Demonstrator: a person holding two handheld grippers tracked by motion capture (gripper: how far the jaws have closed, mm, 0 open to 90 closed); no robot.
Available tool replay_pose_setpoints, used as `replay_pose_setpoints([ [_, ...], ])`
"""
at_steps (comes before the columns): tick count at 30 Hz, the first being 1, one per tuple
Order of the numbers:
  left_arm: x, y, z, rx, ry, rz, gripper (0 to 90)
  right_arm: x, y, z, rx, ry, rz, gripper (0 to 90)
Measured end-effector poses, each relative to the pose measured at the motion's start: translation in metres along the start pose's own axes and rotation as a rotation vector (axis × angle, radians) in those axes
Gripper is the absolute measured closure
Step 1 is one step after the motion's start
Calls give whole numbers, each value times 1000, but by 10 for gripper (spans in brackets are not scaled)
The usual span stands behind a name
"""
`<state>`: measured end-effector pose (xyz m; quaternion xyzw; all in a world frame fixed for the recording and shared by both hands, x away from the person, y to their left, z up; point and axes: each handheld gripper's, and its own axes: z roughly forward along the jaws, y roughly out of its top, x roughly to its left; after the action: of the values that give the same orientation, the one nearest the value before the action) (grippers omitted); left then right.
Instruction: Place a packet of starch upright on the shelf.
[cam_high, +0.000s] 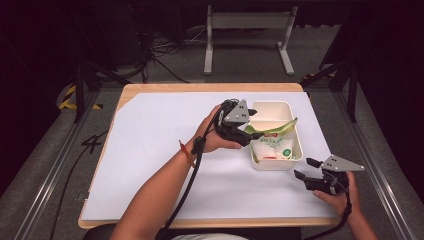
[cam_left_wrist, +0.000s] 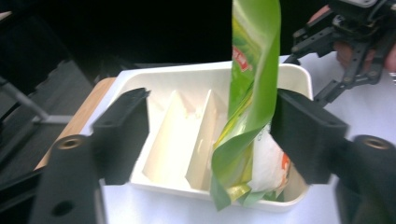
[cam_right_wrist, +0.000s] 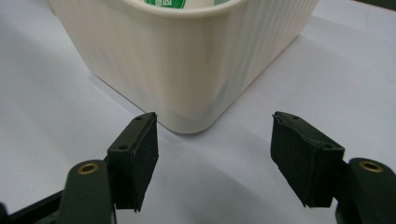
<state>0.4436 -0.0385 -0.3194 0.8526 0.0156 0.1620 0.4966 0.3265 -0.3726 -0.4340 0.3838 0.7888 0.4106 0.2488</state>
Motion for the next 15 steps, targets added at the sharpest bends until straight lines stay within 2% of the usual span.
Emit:
replay_pose_setpoints([
  [2,0,-1,-1,14,23,-6,224,0,0,0,0,-2,0,321],
  [6,1,-5,-5,19,33,-20,176,0,0,0,0,-2,0,321],
  [9,2,-8,-8,24,61,-26,158,0,0,0,1,-2,-2,321],
  [12,3,-10,-11,47,75,-7,133,0,0,0,0,-3,0,321],
  [15,2,-13,-13,53,84,-7,116,0,0,0,-2,-4,-2,320],
])
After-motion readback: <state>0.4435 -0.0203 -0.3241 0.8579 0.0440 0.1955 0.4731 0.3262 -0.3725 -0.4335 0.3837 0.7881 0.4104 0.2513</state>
